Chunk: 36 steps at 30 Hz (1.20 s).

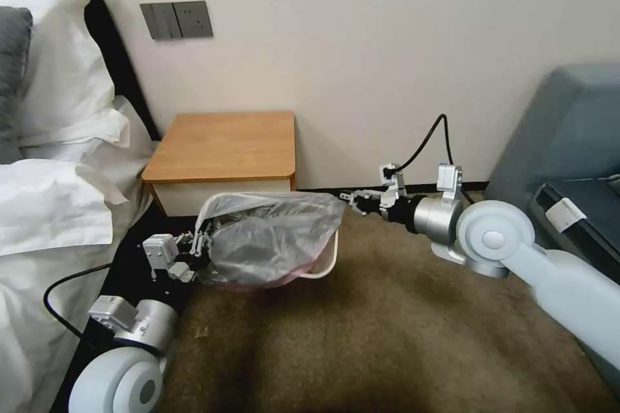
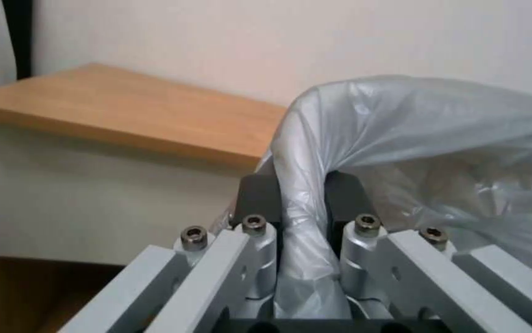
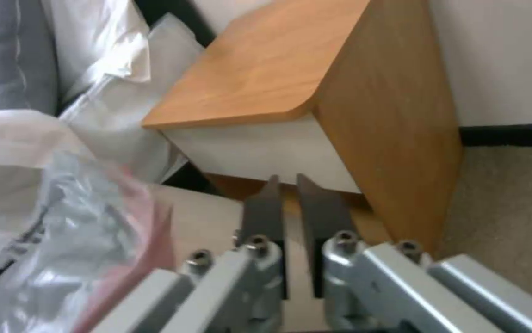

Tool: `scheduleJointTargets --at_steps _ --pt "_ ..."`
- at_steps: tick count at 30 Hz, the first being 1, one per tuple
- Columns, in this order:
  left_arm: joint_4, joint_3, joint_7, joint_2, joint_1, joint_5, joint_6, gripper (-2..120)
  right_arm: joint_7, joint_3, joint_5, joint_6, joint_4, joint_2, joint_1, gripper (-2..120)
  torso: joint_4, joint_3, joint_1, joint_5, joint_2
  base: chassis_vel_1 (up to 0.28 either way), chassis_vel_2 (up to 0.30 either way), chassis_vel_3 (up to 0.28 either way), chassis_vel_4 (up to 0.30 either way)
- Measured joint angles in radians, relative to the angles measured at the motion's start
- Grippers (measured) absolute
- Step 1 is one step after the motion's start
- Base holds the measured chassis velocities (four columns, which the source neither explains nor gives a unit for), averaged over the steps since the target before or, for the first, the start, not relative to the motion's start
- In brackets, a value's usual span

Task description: Pick up the garbage bag from the table and place it over the trash can.

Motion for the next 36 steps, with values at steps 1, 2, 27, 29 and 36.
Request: scheduleJointTargets --at_steps 1,2,27,29,36 --pt "0.003 0.0 0.0 0.0 -0.001 0.0 0.0 9 0.002 0.018 0.008 0.0 0.008 -0.003 -0.016 15 0.0001 0.0 0.0 0.0 0.0 0.0 0.0 0.0 0.0" --pt "0.006 -0.001 0.0 0.0 -0.002 0.0 0.0 9 0.003 0.047 0.015 -0.001 0.018 -0.008 -0.044 22 0.0001 0.0 0.0 0.0001 0.0 0.0 0.0 0.0 0.0" --pt "0.023 -0.009 -0.037 0.009 -0.035 -0.036 0.014 9 0.234 0.195 0.196 0.09 0.276 0.055 -0.282 100 0.0001 0.0 0.0 0.0 0.0 0.0 0.0 0.0 0.0" --pt "0.022 -0.009 -0.037 0.009 -0.036 -0.037 0.015 9 0.234 0.19 0.186 0.09 0.271 0.06 -0.281 100 0.0 0.0 0.0 0.0 0.0 0.0 0.0 0.0 0.0" --pt "0.021 -0.006 -0.036 0.011 -0.04 -0.038 0.02 9 0.214 0.171 0.115 0.086 0.25 0.075 -0.28 100 0.0 0.0 0.0 0.0001 0.0 0.0 0.0 0.0 0.0"
